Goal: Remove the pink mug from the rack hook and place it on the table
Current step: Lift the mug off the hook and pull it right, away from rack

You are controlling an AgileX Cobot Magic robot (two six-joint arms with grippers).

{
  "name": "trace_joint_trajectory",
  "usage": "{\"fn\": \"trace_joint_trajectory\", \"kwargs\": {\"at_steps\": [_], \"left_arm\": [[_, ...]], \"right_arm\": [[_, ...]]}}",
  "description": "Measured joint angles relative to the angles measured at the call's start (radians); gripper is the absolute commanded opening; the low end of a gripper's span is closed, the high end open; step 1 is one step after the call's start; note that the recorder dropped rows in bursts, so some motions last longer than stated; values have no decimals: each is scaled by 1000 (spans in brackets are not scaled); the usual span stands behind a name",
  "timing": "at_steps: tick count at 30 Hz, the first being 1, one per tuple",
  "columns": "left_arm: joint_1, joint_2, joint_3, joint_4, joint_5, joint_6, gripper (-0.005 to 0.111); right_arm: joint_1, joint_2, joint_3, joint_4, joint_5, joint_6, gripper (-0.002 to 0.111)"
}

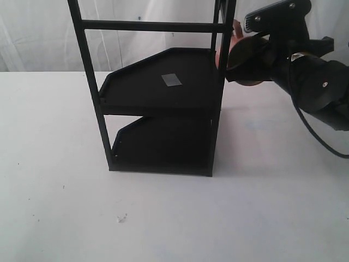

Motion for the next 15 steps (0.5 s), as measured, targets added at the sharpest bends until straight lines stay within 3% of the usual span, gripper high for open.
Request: {"fn": "trace_joint_trajectory", "kwargs": {"at_steps": [9,15], "left_arm": [[0,0,0,0,0,0,0],[0,0,0,0,0,0,0]], "right_arm": [[0,-24,0,36,-37,-28,0],[0,-27,0,217,-71,-224,0]]}}
